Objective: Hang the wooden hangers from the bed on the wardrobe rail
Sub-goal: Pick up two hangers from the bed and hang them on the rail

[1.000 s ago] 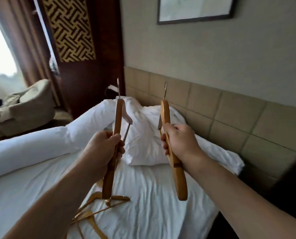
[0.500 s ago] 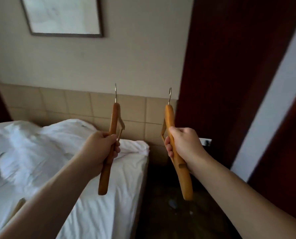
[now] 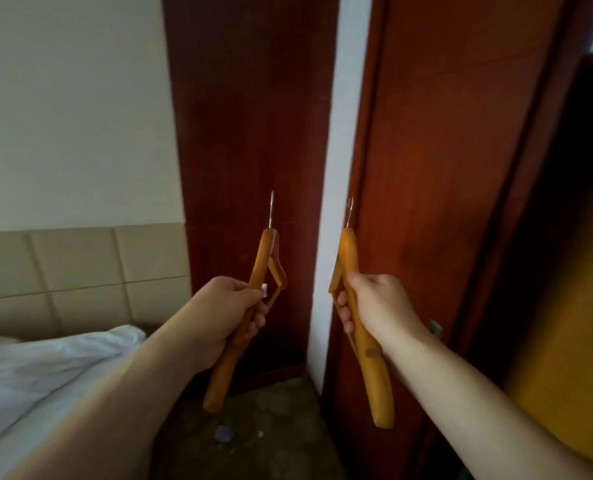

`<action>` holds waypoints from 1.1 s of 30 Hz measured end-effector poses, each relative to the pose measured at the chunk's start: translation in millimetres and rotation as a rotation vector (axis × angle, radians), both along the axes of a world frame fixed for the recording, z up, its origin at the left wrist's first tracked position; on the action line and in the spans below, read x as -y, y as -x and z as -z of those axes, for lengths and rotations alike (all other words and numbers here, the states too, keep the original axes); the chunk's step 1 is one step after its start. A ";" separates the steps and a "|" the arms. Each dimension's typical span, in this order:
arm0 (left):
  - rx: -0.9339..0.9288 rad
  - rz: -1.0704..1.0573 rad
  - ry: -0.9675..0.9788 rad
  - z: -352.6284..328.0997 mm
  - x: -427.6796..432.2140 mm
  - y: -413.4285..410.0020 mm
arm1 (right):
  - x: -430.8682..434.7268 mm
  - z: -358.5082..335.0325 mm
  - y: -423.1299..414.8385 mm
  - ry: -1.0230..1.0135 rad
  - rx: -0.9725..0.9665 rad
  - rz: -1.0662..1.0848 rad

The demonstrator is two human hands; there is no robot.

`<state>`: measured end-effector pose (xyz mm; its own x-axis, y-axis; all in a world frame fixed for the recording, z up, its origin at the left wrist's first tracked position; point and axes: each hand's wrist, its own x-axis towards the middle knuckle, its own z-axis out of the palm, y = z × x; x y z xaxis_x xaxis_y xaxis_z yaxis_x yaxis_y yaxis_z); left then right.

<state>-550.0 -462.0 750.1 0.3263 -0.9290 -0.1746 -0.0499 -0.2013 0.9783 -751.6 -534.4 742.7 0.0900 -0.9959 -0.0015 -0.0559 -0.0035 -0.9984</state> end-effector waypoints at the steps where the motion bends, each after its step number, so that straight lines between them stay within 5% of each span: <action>1: -0.004 0.035 0.003 -3.2 5.7 18.4 | -0.9 -2.5 20.5 0.004 0.017 0.029; 15: -0.052 0.615 0.010 -13.1 61.4 217.9 | -40.5 -9.0 225.8 -0.009 0.037 0.445; 33: -0.081 0.960 0.112 -66.0 177.6 307.1 | -11.0 -59.8 260.8 0.002 0.021 0.902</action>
<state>-857.0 -639.6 816.1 -0.5885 -0.8064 -0.0575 -0.0764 -0.0154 0.9970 -1012.4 -523.4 802.5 -0.7255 -0.6882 -0.0066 -0.0203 0.0310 -0.9993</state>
